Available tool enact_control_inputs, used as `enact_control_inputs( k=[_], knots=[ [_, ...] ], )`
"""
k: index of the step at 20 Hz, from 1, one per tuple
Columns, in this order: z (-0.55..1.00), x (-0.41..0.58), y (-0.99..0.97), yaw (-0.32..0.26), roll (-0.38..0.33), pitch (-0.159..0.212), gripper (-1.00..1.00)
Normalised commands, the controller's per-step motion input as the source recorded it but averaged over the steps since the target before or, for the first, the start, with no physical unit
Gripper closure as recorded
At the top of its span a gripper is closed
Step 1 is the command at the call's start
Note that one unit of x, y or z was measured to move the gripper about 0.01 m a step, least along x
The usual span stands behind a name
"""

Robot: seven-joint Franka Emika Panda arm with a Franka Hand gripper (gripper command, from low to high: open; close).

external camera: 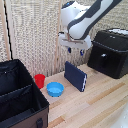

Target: Gently grip the air fryer handle with your gripper and kindly pull it open by sliding your gripper away from the base. Gradually bring your gripper in line with the blue bowl and gently capture it, without tightening your grip too much. Securely place the blue bowl inside the opened air fryer with a steady position. Liberate your robot's gripper, and withdraw your gripper from the proximity of the air fryer.

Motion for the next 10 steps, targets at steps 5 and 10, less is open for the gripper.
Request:
enact_control_inputs(
  k=[5,10],
  knots=[
    [-0.23,-0.205,-0.51,0.000,-0.263,-0.154,-1.00],
    [-0.33,-0.237,-0.53,-0.003,-0.144,-0.152,-1.00]
  ],
)
